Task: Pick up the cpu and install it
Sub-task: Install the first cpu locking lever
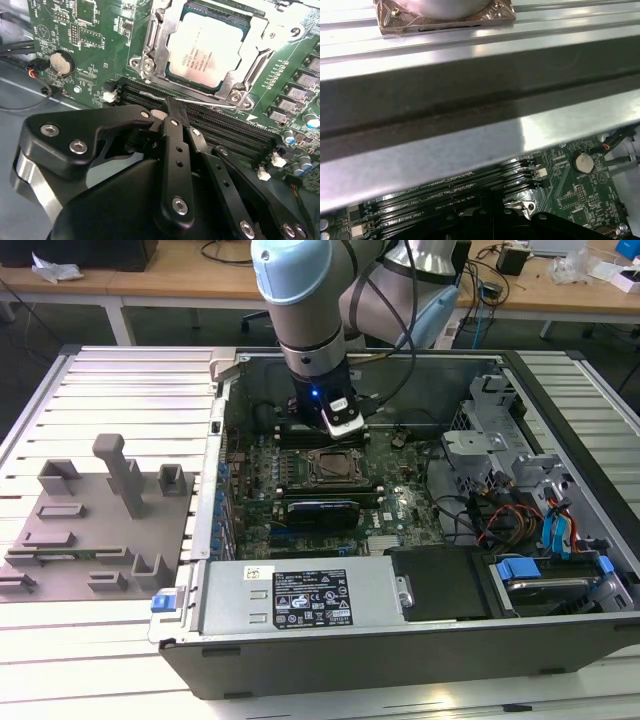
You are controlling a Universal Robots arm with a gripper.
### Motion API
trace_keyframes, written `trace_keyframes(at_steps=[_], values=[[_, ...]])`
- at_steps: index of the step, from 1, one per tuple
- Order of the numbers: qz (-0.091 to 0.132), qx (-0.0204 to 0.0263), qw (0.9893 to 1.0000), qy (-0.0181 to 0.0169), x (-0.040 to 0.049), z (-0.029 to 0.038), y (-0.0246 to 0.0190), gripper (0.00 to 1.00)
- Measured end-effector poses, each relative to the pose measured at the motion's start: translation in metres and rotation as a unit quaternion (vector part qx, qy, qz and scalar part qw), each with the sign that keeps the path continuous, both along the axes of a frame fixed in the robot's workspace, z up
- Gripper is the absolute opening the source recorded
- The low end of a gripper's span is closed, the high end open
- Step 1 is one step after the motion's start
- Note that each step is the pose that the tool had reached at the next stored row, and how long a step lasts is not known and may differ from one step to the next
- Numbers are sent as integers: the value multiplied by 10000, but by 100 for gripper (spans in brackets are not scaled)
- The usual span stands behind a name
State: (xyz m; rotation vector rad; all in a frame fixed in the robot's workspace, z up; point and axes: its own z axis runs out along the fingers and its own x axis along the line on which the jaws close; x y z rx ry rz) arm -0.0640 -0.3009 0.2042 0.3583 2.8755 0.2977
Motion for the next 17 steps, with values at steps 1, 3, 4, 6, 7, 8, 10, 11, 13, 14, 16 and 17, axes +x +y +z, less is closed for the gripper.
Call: trace_keyframes(at_steps=[1, 3, 4, 6, 7, 8, 10, 11, 13, 14, 16, 17], values=[[0, -3, 10000, -9, -1, -8, 0, 11], [1, -11, 10000, -24, -1, -23, 0, 11], [0, -15, 10000, -31, -1, -30, -1, 11], [0, -25, 10000, -41, -1, -44, -1, 11], [0, -28, 10000, -44, -1, -49, -2, 11], [0, -32, 10000, -47, -2, -54, -3, 11], [0, -43, 10000, -56, -2, -67, -7, 11], [0, -46, 10000, -58, -3, -71, -9, 11], [-1, -55, 10000, -63, -3, -79, -13, 11], [0, -61, 10000, -65, -3, -84, -15, 11], [1, -62, 10000, -72, -2, -95, -15, 11], [1, -63, 10000, -72, -2, -98, -15, 11]])
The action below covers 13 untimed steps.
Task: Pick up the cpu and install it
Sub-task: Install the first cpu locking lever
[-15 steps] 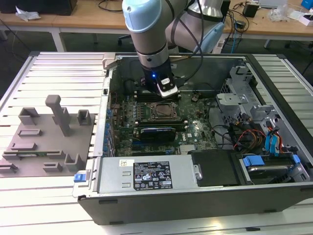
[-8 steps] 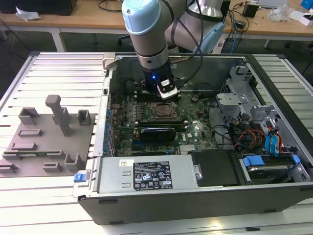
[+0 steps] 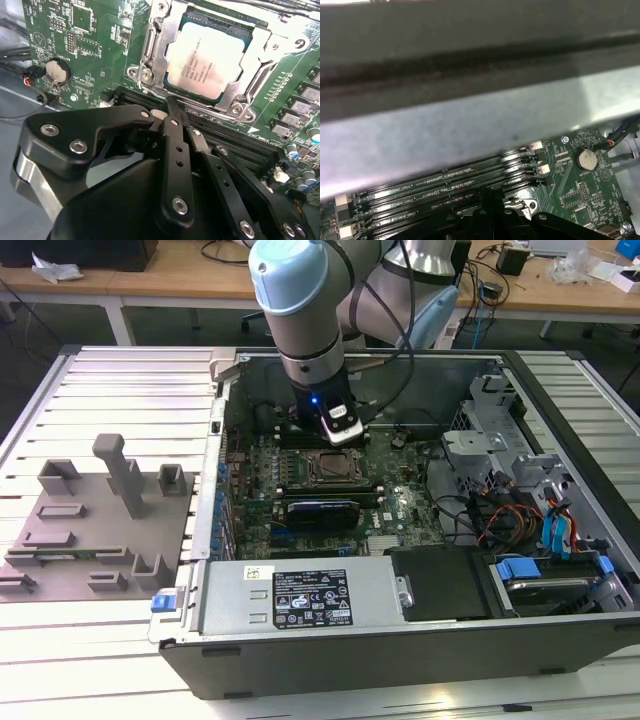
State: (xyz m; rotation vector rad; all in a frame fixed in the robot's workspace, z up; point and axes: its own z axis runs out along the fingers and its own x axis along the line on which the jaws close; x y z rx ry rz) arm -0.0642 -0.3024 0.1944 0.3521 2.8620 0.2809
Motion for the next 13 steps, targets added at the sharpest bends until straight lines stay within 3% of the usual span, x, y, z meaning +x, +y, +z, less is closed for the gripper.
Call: trace_keyframes(at_steps=[4, 8, 13], values=[[-1, 11, 10000, 1, 24, -5, -1, 11], [-1, 126, 9999, 1, 39, -7, 0, 11], [-1, 109, 9999, -1, 40, 2, 1, 11]])
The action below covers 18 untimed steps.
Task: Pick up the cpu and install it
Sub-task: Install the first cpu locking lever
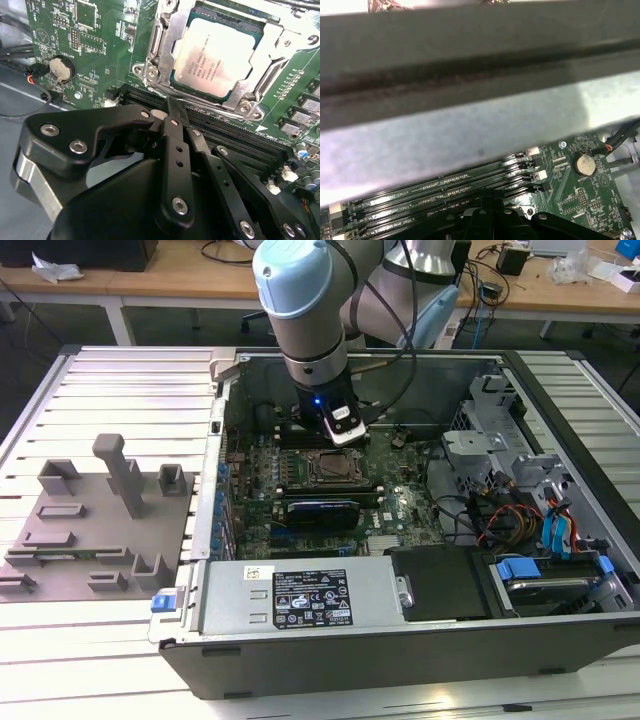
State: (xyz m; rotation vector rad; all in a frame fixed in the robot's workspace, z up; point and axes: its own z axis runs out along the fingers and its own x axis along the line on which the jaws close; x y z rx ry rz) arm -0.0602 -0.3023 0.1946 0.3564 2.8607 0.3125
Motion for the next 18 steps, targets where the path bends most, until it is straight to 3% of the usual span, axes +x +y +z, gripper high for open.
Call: trace_keyframes(at_steps=[7, 9, 11, 12, 18], values=[[-5, -45, 10000, 2, -1, 143, 0, 11], [-34, -148, 9999, 36, 1, 152, -1, 11], [-102, -320, 9994, 103, 7, 154, -1, 11], [-119, -370, 9992, 121, 8, 155, -1, 11], [-219, -797, 9962, 265, 15, 157, -3, 11]])
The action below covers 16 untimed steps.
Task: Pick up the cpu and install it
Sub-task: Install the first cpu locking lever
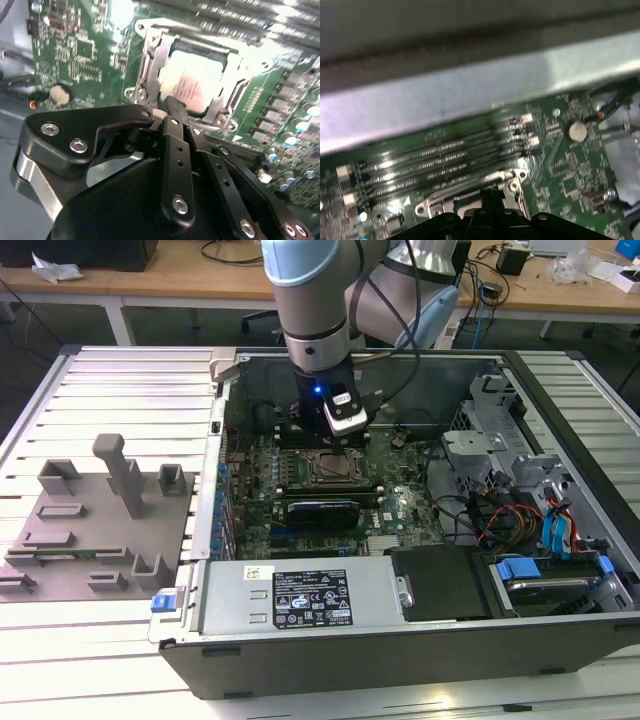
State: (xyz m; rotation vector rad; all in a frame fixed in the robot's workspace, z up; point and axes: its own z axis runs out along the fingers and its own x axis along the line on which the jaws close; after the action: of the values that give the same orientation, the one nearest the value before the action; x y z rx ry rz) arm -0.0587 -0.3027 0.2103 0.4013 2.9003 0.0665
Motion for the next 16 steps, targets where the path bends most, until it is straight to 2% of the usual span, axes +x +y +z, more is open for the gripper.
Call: trace_keyframes(at_steps=[1, 3, 4, 5, 6, 11, 13, 14, 16], values=[[-23, -120, 9999, 37, 1, 0, -1, 11], [-47, -271, 9996, 84, 3, 0, -1, 11], [-60, -375, 9992, 119, 5, 0, -1, 11], [-64, -456, 9988, 149, 9, 0, -1, 11], [-64, -508, 9985, 168, 12, 0, -1, 11], [-64, -513, 9985, 182, 13, 0, -1, 11], [-57, -502, 9982, 316, 20, -3, -1, 11], [-51, -496, 9978, 435, 28, -4, -1, 11], [-40, -490, 9968, 625, 43, -6, -1, 11]])
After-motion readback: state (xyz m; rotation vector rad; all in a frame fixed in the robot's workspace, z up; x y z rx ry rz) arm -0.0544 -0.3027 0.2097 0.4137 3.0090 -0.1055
